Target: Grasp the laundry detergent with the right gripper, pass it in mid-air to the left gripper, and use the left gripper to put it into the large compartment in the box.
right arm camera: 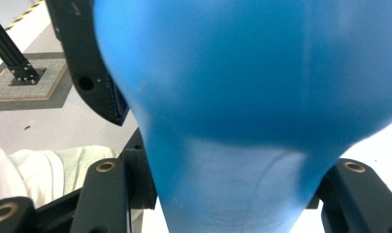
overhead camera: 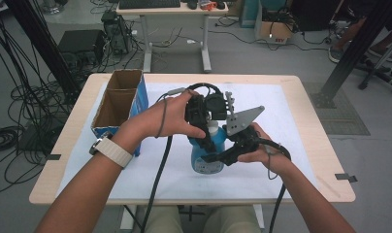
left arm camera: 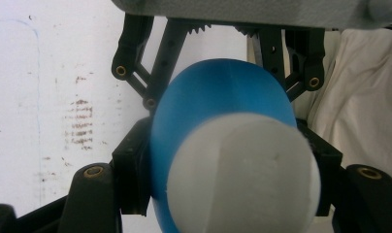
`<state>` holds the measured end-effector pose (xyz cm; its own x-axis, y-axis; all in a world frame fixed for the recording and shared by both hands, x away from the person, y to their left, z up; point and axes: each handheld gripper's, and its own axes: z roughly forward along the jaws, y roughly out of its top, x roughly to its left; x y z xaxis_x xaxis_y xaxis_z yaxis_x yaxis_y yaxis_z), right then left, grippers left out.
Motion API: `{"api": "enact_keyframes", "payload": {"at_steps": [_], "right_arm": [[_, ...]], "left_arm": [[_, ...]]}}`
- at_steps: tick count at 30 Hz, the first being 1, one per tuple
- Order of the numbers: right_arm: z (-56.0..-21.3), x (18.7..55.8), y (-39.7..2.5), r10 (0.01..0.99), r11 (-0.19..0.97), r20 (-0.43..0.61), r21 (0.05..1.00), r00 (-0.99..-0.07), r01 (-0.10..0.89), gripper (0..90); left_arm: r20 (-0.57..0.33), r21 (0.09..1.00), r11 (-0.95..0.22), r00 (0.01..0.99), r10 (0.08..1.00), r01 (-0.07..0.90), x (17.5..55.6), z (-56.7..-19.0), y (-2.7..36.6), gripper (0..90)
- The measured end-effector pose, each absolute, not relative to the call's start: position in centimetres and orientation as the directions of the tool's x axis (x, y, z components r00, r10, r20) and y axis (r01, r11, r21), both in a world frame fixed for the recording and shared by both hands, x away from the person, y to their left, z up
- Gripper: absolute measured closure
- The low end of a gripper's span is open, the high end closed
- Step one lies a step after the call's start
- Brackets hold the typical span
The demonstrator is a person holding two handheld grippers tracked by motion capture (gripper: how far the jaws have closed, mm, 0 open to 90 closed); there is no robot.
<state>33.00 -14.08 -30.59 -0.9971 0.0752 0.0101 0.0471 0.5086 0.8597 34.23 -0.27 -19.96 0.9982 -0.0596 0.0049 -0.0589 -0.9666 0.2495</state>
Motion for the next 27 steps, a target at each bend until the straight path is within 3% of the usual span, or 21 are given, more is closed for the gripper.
{"api": "enact_keyframes", "payload": {"at_steps": [27], "right_arm": [[-30.16,32.91,-14.09,0.082,0.517,-0.007,0.855,-0.997,0.036,42.6]], "left_arm": [[0.021,0.229,-0.971,0.998,-0.067,-0.070,34.10,-19.51,-0.34,37.4]]}}
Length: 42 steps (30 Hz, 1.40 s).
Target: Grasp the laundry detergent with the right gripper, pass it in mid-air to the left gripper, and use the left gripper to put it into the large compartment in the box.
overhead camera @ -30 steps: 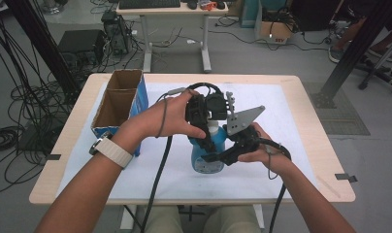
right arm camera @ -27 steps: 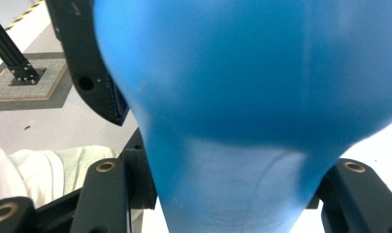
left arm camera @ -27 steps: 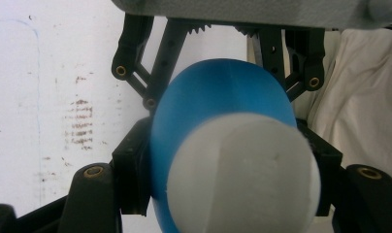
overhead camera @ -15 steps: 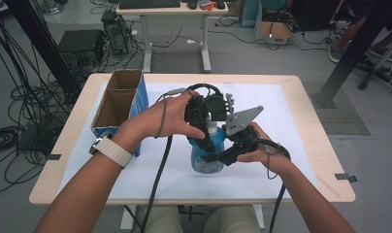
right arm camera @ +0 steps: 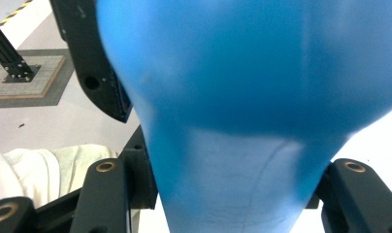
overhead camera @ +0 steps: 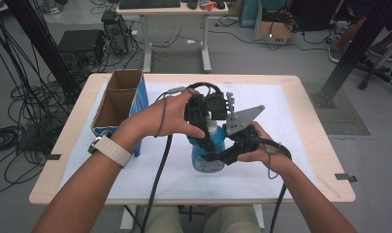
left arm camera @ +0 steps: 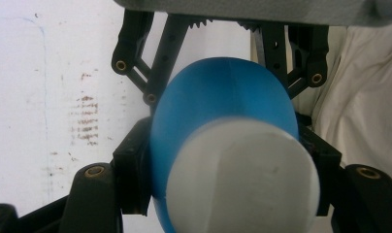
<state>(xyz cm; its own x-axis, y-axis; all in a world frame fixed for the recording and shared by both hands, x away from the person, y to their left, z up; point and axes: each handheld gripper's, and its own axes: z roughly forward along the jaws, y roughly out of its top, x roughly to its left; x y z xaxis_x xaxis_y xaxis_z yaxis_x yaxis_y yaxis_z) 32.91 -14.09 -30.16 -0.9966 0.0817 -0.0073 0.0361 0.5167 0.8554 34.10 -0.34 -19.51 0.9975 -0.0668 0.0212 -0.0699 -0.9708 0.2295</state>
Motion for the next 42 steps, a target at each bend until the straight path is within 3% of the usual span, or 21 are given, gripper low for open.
{"api": "enact_keyframes", "payload": {"at_steps": [42], "right_arm": [[-29.67,32.90,-14.09,0.091,0.520,-0.011,0.853,-0.996,0.038,42.5]], "left_arm": [[0.023,0.238,-0.970,0.998,-0.053,-0.057,34.06,-19.15,-0.23,37.3]]}}
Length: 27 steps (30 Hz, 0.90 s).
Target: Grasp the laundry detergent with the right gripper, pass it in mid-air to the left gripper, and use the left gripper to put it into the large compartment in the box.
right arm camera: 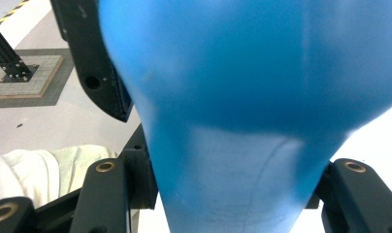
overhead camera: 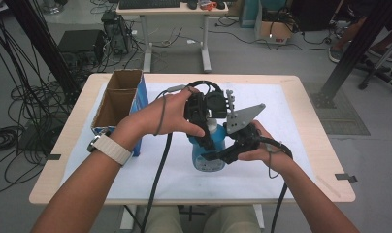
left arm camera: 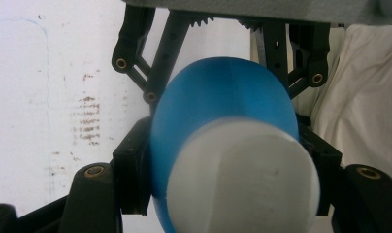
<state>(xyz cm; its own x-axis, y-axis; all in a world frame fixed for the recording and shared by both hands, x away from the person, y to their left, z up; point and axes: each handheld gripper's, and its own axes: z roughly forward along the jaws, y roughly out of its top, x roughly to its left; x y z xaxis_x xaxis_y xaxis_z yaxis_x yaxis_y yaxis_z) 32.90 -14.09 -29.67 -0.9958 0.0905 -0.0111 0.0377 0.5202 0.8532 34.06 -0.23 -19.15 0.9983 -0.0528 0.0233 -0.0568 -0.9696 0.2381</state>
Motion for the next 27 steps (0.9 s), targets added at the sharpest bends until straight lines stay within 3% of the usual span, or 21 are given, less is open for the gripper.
{"api": "enact_keyframes", "payload": {"at_steps": [27], "right_arm": [[-29.62,32.80,-14.27,0.086,0.525,-0.022,0.850,-0.996,0.027,42.5]], "left_arm": [[0.025,0.237,-0.969,0.998,-0.059,-0.064,34.01,-19.14,-0.36,37.3]]}}
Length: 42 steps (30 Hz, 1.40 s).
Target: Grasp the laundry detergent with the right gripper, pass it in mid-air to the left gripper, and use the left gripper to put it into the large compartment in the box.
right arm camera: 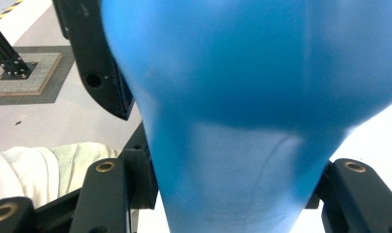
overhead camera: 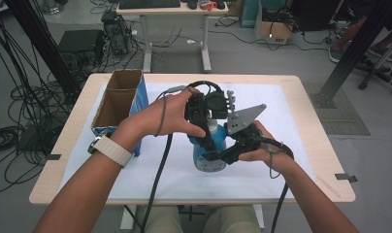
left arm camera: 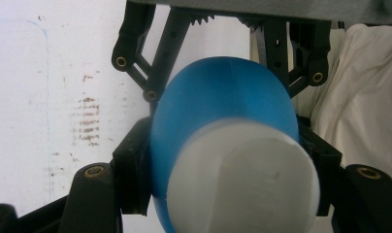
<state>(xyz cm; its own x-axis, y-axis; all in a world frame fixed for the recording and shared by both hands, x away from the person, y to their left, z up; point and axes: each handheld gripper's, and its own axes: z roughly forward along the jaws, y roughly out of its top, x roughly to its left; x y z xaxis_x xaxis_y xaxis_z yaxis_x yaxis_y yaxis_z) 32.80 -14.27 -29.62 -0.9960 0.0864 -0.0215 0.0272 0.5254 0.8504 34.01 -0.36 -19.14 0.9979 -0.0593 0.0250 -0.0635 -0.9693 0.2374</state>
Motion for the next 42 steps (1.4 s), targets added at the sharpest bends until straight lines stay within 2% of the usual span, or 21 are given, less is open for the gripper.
{"api": "enact_keyframes", "payload": {"at_steps": [42], "right_arm": [[-29.43,32.84,-14.07,0.085,0.531,-0.030,0.847,-0.996,0.020,42.4]], "left_arm": [[0.024,0.241,-0.969,0.998,-0.049,-0.054,34.06,-19.10,-0.05,37.2]]}}
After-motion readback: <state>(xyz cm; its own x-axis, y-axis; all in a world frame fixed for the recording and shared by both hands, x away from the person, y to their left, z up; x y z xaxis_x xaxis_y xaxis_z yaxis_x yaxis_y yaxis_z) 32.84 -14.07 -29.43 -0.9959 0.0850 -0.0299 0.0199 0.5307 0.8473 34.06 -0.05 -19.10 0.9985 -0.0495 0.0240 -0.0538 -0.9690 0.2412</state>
